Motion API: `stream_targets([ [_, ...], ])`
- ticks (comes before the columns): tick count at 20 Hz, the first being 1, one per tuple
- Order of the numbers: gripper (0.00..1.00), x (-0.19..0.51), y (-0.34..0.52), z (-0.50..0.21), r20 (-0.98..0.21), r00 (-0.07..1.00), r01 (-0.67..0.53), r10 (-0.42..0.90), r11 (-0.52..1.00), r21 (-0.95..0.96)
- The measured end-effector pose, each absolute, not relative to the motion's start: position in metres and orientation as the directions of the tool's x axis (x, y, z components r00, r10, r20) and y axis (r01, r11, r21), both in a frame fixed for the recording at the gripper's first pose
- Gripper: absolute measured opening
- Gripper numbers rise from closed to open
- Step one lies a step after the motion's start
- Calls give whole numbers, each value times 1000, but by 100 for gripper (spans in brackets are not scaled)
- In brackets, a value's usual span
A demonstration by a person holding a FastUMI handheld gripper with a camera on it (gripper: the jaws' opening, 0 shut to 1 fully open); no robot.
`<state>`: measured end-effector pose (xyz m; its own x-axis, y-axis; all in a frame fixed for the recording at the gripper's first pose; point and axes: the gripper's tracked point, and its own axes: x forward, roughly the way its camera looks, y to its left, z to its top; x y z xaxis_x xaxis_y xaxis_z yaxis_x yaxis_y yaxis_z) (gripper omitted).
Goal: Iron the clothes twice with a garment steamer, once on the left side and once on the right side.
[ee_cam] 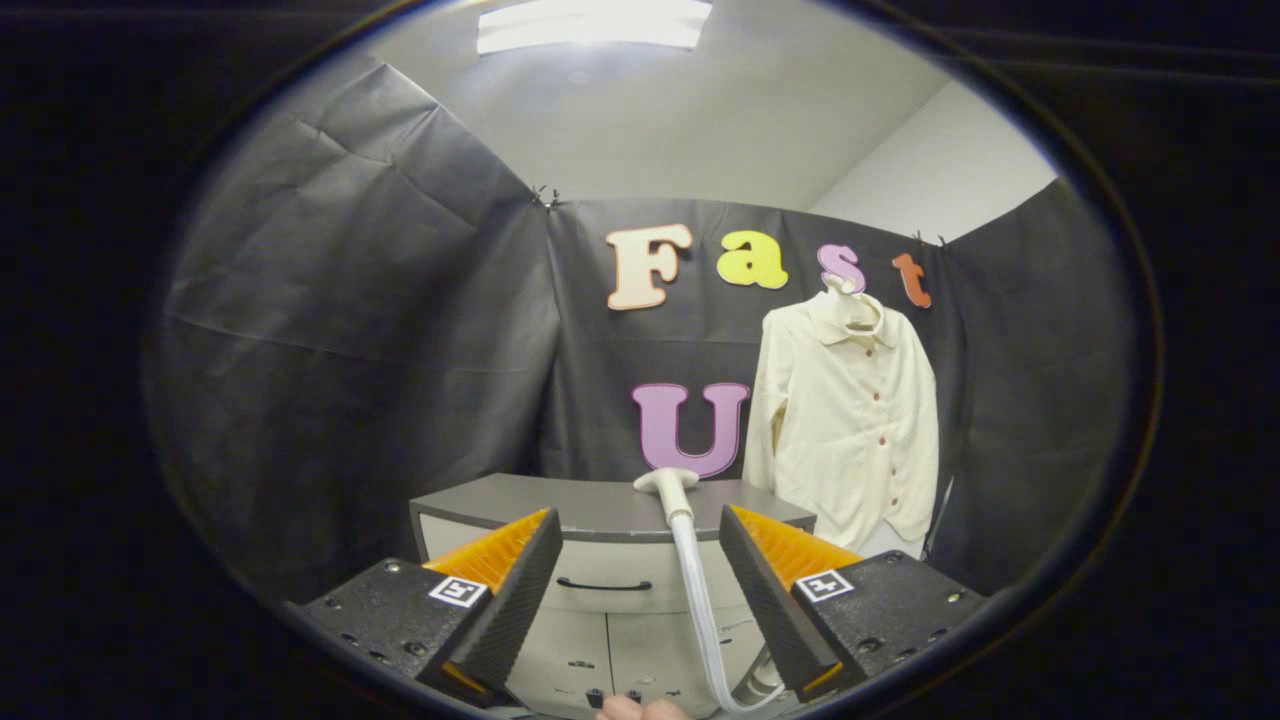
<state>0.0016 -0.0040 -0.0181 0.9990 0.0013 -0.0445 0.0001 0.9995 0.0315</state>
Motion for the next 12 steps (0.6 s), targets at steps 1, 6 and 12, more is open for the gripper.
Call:
stream_targets([
  [1, 96, 2, -5, -19, -46, 999, 1, 0, 1000, 31],
  [6, 96, 11, -8, -18, -50, 999, 2, 0, 999, 45],
  [12, 96, 32, -12, -16, -60, 998, -18, 22, 996, 82],
])
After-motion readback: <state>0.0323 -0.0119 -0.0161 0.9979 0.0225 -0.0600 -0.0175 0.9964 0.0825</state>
